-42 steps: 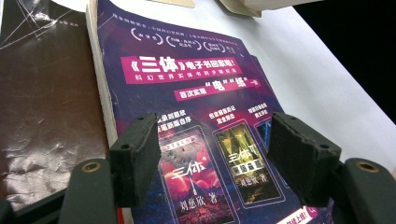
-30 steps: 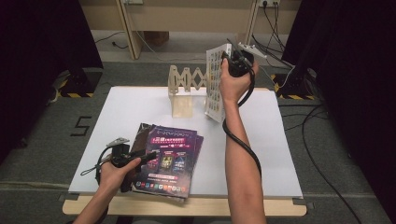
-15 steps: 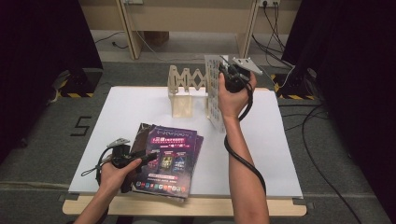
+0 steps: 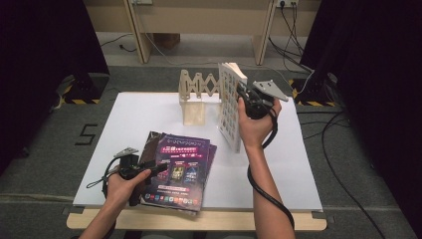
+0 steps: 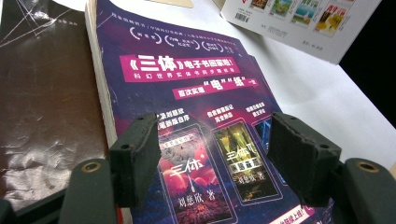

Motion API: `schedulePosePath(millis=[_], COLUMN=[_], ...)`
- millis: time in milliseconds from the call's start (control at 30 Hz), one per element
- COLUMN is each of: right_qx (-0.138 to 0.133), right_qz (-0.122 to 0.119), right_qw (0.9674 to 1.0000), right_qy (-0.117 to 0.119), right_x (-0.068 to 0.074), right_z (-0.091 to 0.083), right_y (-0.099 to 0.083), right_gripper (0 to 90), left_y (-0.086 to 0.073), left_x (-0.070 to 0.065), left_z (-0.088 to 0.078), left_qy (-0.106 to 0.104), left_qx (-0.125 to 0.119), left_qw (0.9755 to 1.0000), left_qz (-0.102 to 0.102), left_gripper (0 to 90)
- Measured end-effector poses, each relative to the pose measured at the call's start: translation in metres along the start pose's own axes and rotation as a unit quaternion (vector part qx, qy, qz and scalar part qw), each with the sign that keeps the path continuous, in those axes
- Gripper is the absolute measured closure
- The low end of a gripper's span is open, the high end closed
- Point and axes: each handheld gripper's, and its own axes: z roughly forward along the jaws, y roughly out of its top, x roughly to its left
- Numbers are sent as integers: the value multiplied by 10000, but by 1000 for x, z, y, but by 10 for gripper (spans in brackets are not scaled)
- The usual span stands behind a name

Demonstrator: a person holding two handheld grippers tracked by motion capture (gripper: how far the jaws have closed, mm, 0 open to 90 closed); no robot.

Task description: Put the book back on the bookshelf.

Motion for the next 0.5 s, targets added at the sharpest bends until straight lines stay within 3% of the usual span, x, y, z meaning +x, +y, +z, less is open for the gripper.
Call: schedulePosePath(millis=[167,333,500], right_qx=[286,864,910], right_qz=[123,217,272], right_qw=[9995,9960,9954], right_qy=[115,-52,-101], right_x=[-3,-9,-10], right_z=[-9,-4,-9], right_y=[-3,-8,-6], right_gripper=[666,683,697], left_y=[0,-1,-1], left_x=[-1,-1,-1], left_z=[0,0,2], left_qy=[-11,-23,-55], left_qx=[-5,9,11], left_qw=[10000,10000,10000], left_qz=[-17,-15,-6], left_gripper=[329,329,329])
